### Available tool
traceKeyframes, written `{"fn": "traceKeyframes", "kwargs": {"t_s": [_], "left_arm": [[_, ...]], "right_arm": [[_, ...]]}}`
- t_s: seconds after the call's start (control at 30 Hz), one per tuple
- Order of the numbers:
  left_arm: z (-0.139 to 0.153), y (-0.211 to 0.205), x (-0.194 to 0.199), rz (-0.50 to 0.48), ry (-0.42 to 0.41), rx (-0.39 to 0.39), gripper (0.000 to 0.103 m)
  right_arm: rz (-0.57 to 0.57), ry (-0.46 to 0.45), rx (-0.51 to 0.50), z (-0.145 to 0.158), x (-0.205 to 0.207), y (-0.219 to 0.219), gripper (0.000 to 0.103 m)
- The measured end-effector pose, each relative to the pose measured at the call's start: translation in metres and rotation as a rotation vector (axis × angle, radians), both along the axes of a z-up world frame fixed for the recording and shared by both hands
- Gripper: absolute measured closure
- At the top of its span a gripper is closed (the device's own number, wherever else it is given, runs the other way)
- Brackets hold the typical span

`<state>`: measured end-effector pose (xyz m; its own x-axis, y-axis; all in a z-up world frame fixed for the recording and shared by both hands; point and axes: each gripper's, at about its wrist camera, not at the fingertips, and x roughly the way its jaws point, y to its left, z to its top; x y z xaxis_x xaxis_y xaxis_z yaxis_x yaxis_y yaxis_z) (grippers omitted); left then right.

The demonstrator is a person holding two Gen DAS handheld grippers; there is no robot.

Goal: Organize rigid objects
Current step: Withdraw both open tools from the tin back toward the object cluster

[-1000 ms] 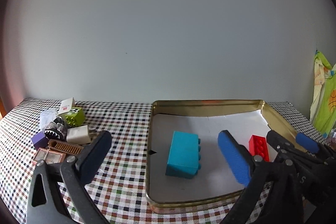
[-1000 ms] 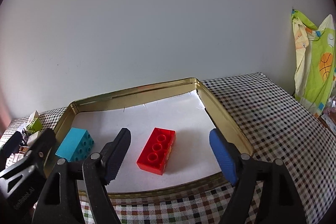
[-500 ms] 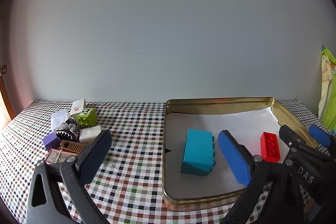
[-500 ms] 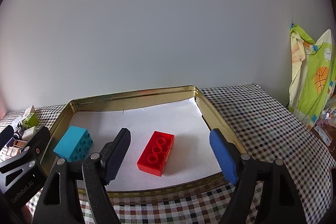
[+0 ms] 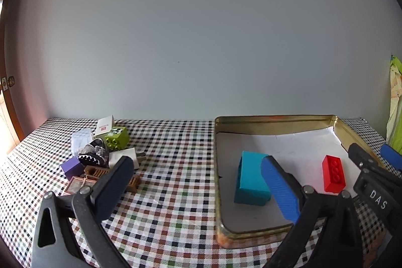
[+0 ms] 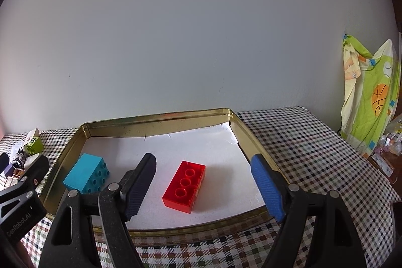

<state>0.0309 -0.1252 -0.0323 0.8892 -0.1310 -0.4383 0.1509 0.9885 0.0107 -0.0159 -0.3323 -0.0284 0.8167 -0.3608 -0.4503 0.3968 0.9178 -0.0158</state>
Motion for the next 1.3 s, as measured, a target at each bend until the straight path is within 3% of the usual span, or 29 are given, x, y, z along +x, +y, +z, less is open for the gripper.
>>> {"fn": "traceKeyframes", "kwargs": {"t_s": [0.7,0.83,1.3], "left_arm": [[-0.004,0.075,-0.009,0.054,0.028,0.008,0.0],[-0.004,0.093,-0.007,0.066,0.035,0.019,0.0],[-0.011,0.181,0.015,0.191,0.099,-0.001,0.0]], "right_arm": [[0.058,-0.105,-0.104,0.01,-0.02,0.047,0.023],[0.089,-0.127,-0.082,0.015,-0.021,0.06,0.023],[0.24,-0.047,-0.016,0.006,0.004,0.131,0.023]]}}
